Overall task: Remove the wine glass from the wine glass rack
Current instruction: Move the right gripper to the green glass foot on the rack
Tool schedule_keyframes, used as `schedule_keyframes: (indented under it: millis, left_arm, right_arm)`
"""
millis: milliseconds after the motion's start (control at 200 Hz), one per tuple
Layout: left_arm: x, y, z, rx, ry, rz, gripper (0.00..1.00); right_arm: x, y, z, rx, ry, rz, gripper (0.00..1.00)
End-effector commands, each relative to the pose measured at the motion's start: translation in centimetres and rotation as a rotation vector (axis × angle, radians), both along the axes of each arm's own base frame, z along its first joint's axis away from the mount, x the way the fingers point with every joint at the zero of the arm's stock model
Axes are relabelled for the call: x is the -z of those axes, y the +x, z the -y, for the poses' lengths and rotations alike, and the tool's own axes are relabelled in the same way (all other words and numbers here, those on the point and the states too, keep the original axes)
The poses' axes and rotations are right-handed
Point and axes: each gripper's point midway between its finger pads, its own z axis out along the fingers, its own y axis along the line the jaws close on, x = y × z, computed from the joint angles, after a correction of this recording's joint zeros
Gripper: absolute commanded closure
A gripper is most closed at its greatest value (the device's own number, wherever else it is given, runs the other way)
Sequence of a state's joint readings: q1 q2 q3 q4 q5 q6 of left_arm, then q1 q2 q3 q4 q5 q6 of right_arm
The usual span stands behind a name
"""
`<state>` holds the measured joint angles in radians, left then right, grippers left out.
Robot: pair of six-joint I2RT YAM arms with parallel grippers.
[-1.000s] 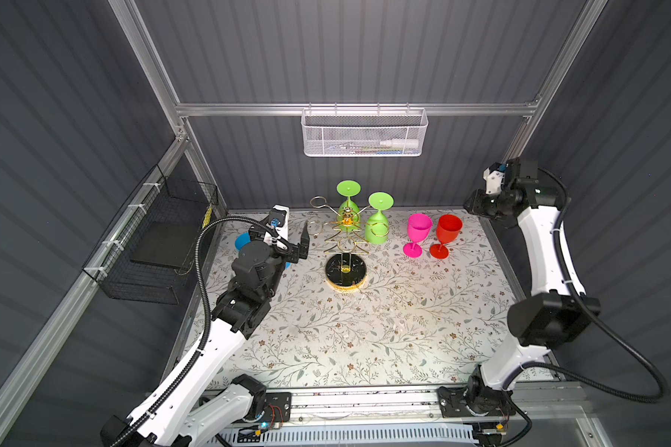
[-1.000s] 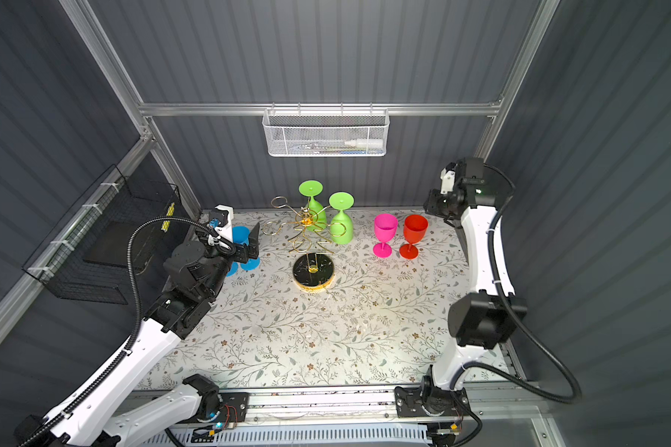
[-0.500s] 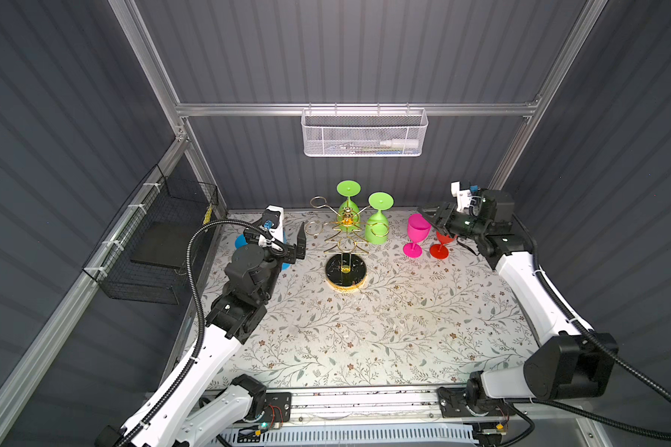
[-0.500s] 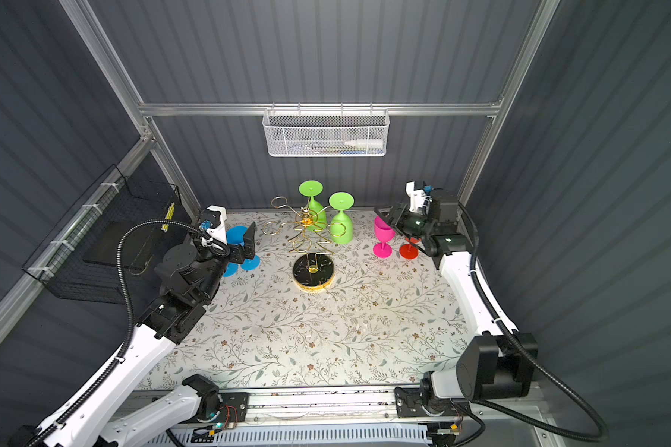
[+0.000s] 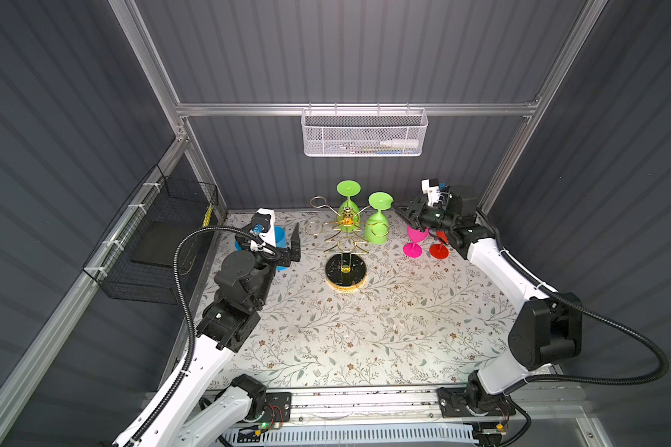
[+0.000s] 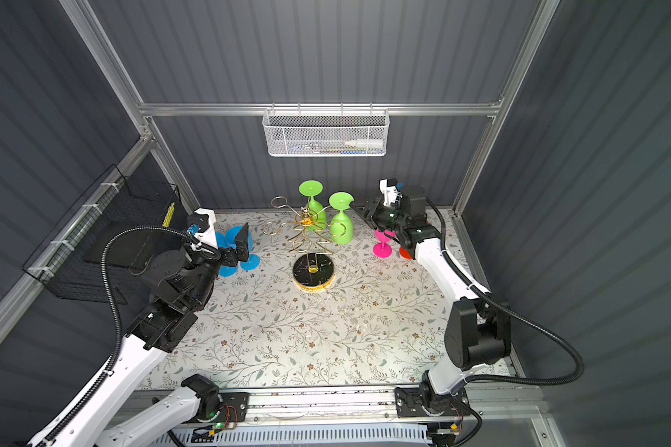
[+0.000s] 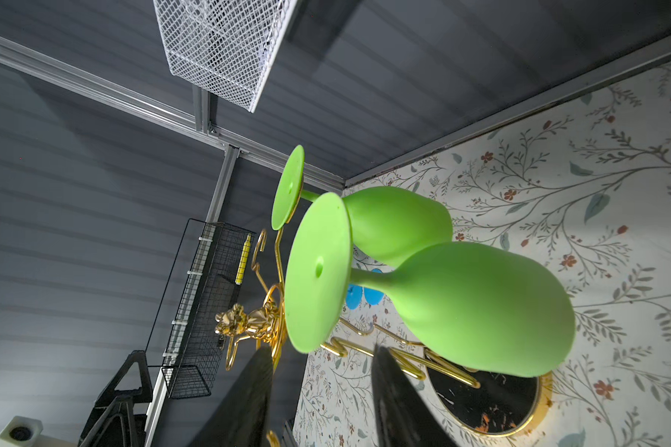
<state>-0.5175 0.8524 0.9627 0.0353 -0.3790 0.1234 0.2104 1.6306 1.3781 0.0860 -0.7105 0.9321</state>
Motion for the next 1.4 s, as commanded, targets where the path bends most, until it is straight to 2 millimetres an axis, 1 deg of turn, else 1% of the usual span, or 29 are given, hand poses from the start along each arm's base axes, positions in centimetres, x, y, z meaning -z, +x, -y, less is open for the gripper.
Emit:
schedule_keyframes:
  millis: [0,115,225,590,695,780,855,965,1040,1096,1161,1201,1221,1266,1296,1396]
  left_arm:
    - [0.1,-0.3,-0.6,-0.023,-0.004,-0.004,0.03]
    - [0.0,-0.4,-0.6,-0.021,-0.006,0.001,0.03]
    - [0.0,-0.3,-0.6,-0.020,-0.006,0.000,0.03]
    - [0.0,-0.4,-0.6,-0.021,-0.001,0.000,0.03]
    - [0.0,-0.4,-0.6,-0.020,-0.002,0.000,0.03]
    - [0.0,-0.4,-0.7,-0.020,-0.001,0.003,0.03]
    - [0.0,-0.4,-0.7,-0.022,-0.001,0.002,0.03]
    - [0.1,-0.4,-0.7,-0.021,-0.001,0.001,0.03]
    - [0.1,-0.4,-0.6,-0.020,-0.002,0.000,0.03]
    - [0.0,-0.4,-0.6,-0.019,-0.004,0.003,0.03]
    - [0.0,-0.4,-0.6,-0.018,-0.002,0.003,0.03]
    - [0.0,-0.4,-0.6,-0.018,-0.003,0.004,0.03]
    - [0.0,-0.4,-0.6,-0.017,-0.004,0.004,0.03]
    - [-0.1,-0.4,-0.6,-0.016,-0.004,0.004,0.03]
    - [-0.1,-0.4,-0.6,-0.016,-0.004,0.005,0.03]
    - [-0.2,-0.5,-0.6,-0.017,-0.004,0.007,0.03]
  right_arm:
    - [-2.6,0.5,-0.8,-0.010,0.027,0.074,0.56]
    - [-2.5,0.9,-1.6,-0.027,0.032,0.071,0.58]
    - [-2.1,1.5,-1.8,-0.025,0.032,0.061,0.61]
    - [-2.0,1.6,-1.8,-0.021,0.030,0.059,0.90]
    - [-2.2,1.5,-1.9,-0.024,0.035,0.063,0.95]
    - [-2.4,1.3,-1.8,-0.024,0.029,0.068,0.94]
    - [-2.5,1.2,-1.6,-0.016,0.008,0.070,0.87]
    - [-2.4,0.9,-1.3,-0.008,-0.020,0.075,0.88]
    - [-2.4,0.7,-1.1,-0.001,-0.035,0.078,0.91]
    - [-2.4,0.6,-1.0,0.002,-0.038,0.083,0.95]
    - [-2.4,0.6,-1.0,0.000,-0.036,0.079,0.95]
    - [-2.5,0.5,-1.1,-0.001,-0.034,0.079,0.92]
    - [-2.4,0.6,-1.1,0.000,-0.035,0.078,0.88]
    - [-2.3,0.7,-1.0,0.008,-0.038,0.074,0.74]
    - [-2.2,0.8,-0.9,0.013,-0.041,0.073,0.69]
    - [-2.1,1.2,-1.0,0.015,-0.043,0.070,0.63]
